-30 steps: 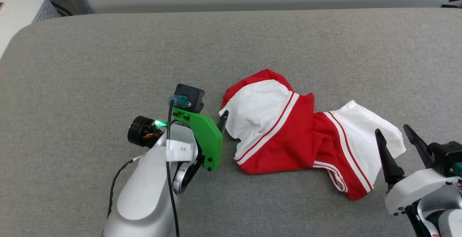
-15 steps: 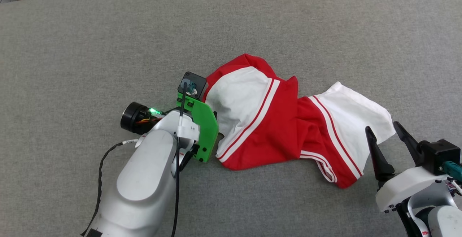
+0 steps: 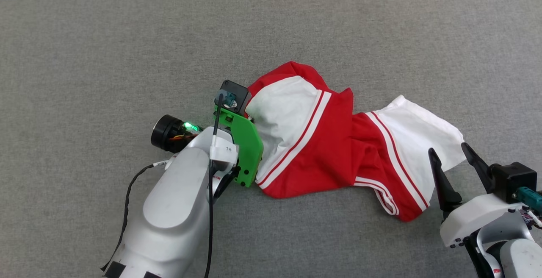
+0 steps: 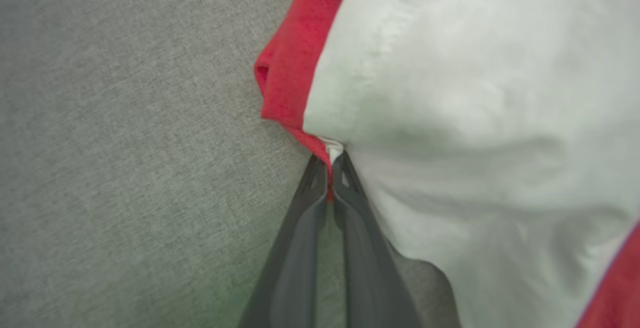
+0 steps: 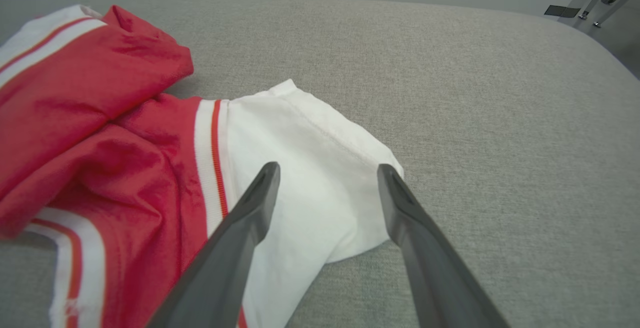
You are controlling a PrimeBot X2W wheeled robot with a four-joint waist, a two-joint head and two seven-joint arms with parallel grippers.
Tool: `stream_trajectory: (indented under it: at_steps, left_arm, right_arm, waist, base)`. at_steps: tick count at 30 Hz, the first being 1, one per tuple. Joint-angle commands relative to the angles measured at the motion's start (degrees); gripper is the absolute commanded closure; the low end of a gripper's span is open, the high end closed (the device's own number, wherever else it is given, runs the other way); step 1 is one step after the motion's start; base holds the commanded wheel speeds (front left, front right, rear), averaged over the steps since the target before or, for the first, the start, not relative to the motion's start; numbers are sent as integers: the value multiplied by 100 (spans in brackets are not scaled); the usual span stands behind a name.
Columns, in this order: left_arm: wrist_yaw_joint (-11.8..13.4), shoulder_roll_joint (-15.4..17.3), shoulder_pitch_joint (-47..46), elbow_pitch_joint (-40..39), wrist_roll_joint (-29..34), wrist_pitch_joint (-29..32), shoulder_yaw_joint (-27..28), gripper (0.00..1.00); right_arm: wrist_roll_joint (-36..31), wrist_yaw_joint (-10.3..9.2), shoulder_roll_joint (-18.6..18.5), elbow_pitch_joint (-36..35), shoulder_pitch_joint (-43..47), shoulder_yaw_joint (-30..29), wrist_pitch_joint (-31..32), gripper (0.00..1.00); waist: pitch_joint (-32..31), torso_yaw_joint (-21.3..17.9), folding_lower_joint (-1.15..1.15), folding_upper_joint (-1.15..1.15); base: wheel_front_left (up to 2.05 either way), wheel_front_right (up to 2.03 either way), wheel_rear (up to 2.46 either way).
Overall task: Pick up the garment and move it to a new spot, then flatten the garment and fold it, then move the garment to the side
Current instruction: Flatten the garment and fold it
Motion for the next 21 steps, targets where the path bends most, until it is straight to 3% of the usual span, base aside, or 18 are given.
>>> stream_trajectory:
  at_steps: [1,11,21]
  left_arm:
    - [57,56,119,101,-47,-119,51,100]
    - [324,250,572,-429,-370,-1004,539,100]
    - [494,658,1811,-1017,-715,-953,866,100]
  right_arm:
    - [-50,-4,-1,48,-67,-1,-59,0]
    - [-15,-4,-31,306,160,-152,-22,0]
    - [-15,-4,-1,403,329,-202,72,0]
  waist:
    - [-125,89,0,0]
    - [-672,569,0,0]
    - [-938,944,0,0]
  base:
    - [0,0,0]
    - [0,0,0]
    - [0,0,0]
